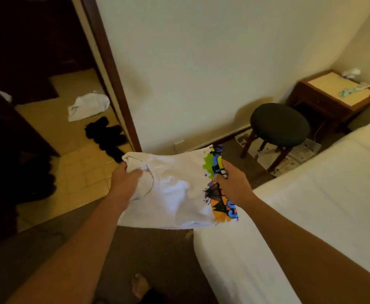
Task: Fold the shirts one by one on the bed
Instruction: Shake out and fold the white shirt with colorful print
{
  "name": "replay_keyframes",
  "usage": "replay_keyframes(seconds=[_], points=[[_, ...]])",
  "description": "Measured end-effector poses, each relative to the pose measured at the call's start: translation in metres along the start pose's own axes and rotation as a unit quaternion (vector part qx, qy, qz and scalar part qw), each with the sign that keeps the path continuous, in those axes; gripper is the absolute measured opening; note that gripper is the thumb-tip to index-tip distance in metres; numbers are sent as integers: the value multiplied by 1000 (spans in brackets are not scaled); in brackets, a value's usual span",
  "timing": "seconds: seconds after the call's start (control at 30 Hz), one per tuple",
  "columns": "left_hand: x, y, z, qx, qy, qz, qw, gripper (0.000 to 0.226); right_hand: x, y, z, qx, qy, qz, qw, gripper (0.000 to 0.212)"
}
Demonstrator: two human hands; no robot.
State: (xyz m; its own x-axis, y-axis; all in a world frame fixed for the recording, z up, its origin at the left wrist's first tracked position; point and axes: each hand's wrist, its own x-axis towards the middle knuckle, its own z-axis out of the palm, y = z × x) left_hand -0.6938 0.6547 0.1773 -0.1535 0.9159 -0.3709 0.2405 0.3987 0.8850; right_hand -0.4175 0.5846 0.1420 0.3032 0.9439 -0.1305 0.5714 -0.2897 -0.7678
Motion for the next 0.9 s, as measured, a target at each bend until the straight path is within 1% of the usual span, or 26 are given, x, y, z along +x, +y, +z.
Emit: replay_keyframes(seconds=[0.07,0.2,0.37,0.5,0.57,0.73,0.9], points=[[23,1,-34,-20,32,-22,999,52,27,-24,33,-12,-22,-27,999,44],[69,3,-103,-51,73,-40,995,53,72,-75,99,-3,-58,-37,998,48],[129,10,-197,-56,107,-43,992,52,118,-163,183,-3,-92,-59,994,52],[170,13,-259,-65,135,-35,988,49,150,-224,240,-13,-118,-95,988,51],[178,15,-269,-64,138,-38,988,49,156,-236,248,-20,-123,-102,987,51],[229,23,-321,-77,164,-39,983,39,206,-284,301,15,-158,-108,981,56],[290,38,-351,-102,201,-56,973,27,266,-322,341,-13,-175,-116,978,55]])
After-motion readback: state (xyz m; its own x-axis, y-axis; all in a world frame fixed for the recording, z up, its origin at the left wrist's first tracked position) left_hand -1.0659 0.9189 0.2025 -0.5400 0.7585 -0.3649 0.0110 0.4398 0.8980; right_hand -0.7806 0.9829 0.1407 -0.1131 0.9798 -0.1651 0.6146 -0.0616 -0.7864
